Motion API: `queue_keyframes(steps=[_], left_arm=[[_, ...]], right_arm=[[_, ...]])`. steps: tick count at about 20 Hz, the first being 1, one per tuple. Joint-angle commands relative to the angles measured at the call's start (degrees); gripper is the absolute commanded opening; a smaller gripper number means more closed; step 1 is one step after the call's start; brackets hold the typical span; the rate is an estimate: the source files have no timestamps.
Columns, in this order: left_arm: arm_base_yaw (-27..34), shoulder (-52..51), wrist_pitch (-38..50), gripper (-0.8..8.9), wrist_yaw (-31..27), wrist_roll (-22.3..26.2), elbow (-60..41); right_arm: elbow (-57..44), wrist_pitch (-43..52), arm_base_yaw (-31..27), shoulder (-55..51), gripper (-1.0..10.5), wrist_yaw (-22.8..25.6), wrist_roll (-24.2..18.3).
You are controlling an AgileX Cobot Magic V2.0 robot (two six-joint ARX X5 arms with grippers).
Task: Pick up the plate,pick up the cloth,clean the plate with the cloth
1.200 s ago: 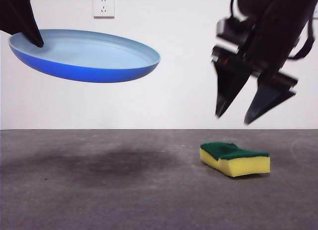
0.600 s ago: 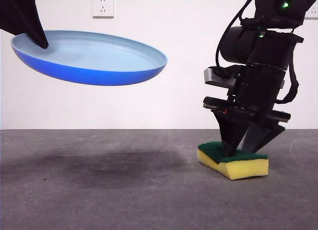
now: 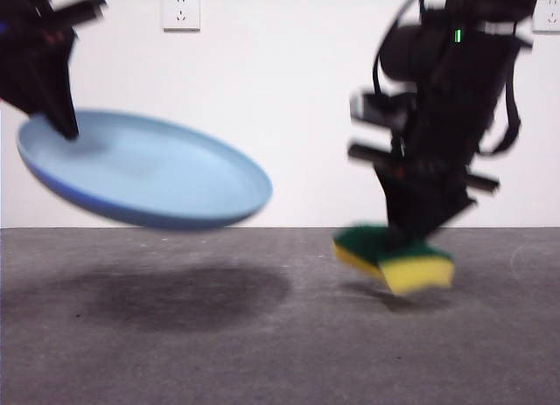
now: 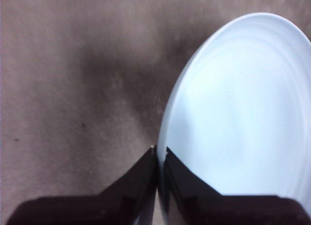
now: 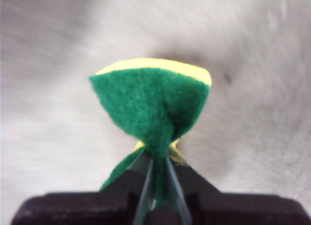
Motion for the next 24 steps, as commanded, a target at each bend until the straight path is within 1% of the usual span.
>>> queue_keyframes(steps=[1, 5, 7, 10, 11, 15, 17, 19, 20, 21, 24], left_arm=[[-1.9, 3.6, 1.6, -0.08, 0.6, 0.4, -0.5], [-6.8, 7.3, 4.3, -0.08, 1.0, -1.6, -0.5], [-9.9, 7.3, 6.5, -0.08, 1.2, -3.3, -0.5], [-13.3, 7.3, 8.9, -0.08, 2.4, -3.8, -0.5], [-14.0, 7.3, 9.4, -0.08, 2.9, -4.2, -0.5], [-14.8, 7.3, 11.7, -0.08, 4.0, -5.7, -0.5], [-14.7, 7.3, 12.9, -0.08, 3.9, -6.1, -0.5], [-14.3, 7.3, 13.2, -0.08, 3.9, -6.1, -0.5], [-13.7, 7.3, 13.2, -0.08, 4.0, -6.1, -0.5], [-13.2, 7.3, 13.1, -0.08, 4.0, -6.1, -0.5], [-12.5, 7.3, 12.1, -0.08, 6.2, -6.0, -0.5]], right_arm=[[-0.1, 0.2, 2.7, -5.1, -0.1, -0.1, 1.8], [-0.1, 1.5, 9.2, -10.1, -0.1, -0.1, 4.1], [-0.1, 3.1, 12.0, -10.0, -0.1, 0.0, 4.3], [-0.1, 7.7, 15.5, -7.9, -0.1, 0.0, 6.3], [-0.1, 8.6, 16.0, -7.2, -0.1, 0.0, 6.3], [-0.1, 9.1, 18.9, -4.3, -0.1, -0.1, 6.3], [-0.1, 7.0, 20.7, -3.8, -0.1, -0.1, 6.2], [-0.1, 2.9, 22.0, -3.8, -0.1, 0.3, 5.1], [-0.1, 0.0, 22.1, -3.8, -0.1, 1.0, 4.4], [-0.1, -2.6, 21.9, -3.8, -0.1, 3.3, 4.0], [-0.1, -8.4, 20.7, -3.8, -0.1, 14.8, 2.5]])
